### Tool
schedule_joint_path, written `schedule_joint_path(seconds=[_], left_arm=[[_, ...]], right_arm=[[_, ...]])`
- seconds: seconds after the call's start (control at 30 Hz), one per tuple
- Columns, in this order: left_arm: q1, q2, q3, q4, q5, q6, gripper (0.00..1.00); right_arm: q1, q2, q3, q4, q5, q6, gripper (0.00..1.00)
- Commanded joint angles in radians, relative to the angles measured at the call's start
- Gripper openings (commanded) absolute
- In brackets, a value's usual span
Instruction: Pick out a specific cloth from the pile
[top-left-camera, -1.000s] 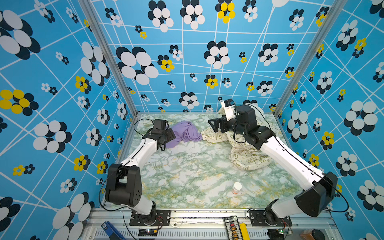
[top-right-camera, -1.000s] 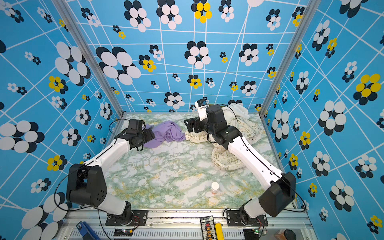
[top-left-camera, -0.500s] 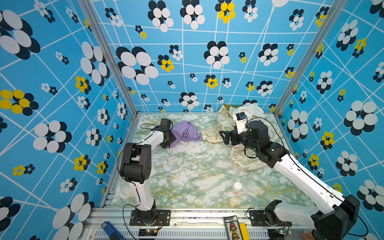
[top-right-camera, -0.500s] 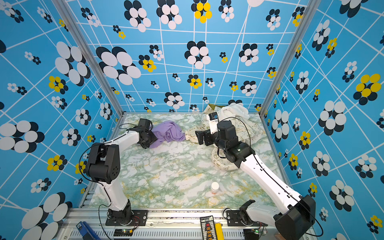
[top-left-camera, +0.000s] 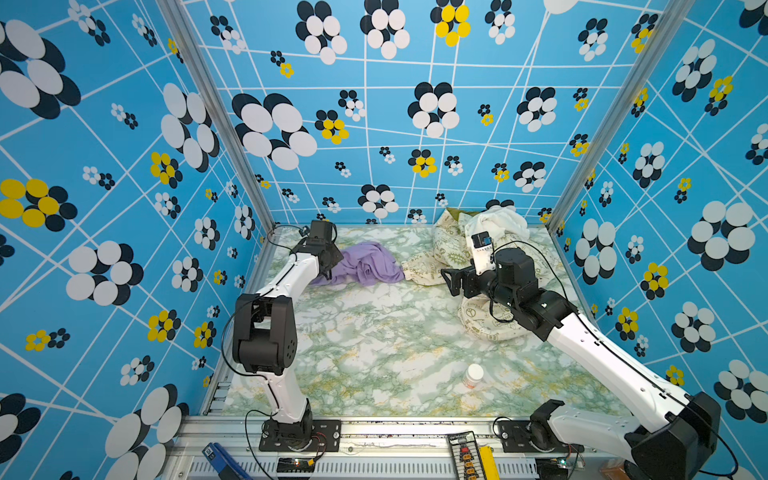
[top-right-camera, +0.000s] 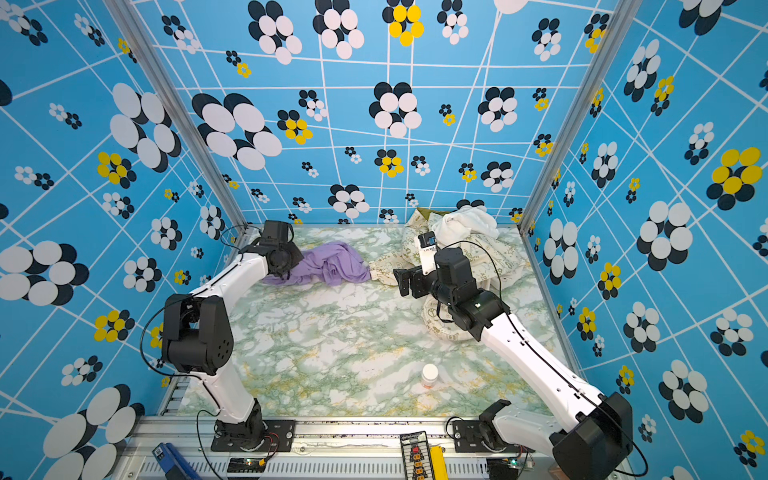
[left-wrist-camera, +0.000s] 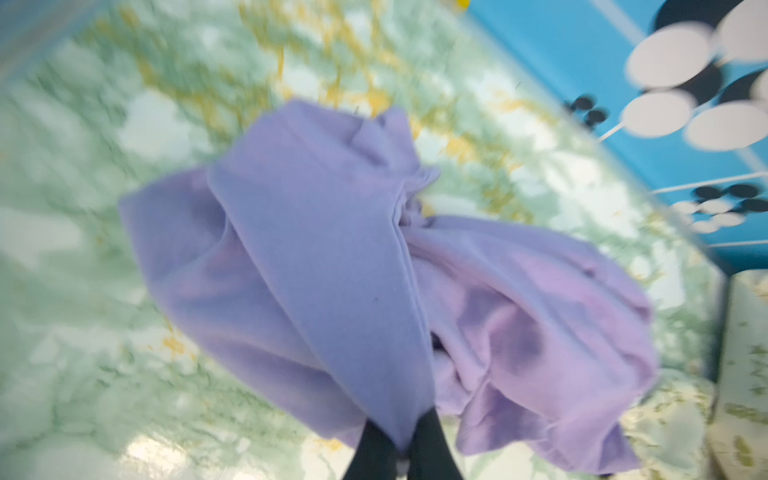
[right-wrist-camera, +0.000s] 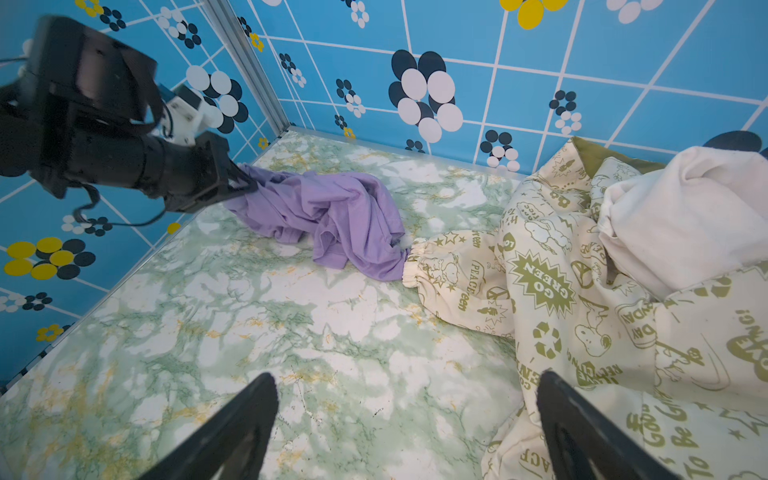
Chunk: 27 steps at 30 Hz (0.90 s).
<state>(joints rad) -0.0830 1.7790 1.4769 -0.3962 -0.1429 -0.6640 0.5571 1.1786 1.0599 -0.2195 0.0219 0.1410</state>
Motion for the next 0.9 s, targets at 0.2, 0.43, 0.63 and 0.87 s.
schedule_joint_path(seconds=[0.2,0.43,0.63,0.87], left_arm=[[0.014,-0.108,0.428,0.012,-0.076,0.186,0.0],[-0.035,-0.134,0.402,0.009,-0.009,0.245,0.0],[-0.045,-0.23,0.003,0.166,0.058,0.169,0.0],[-0.077,-0.267,-0.351,0.202,0.046,0.038,0.0]], right_arm=[[-0.007,-0.036,-0.018,0.046,0.039,-0.026,0.99],[-0.006,-0.051,-0.033,0.074,0.035,-0.017,0.99],[-0.005,-0.054,-0.051,0.074,0.021,-0.004,0.99],[-0.007,-0.053,-0.063,0.073,0.009,0.006,0.99]])
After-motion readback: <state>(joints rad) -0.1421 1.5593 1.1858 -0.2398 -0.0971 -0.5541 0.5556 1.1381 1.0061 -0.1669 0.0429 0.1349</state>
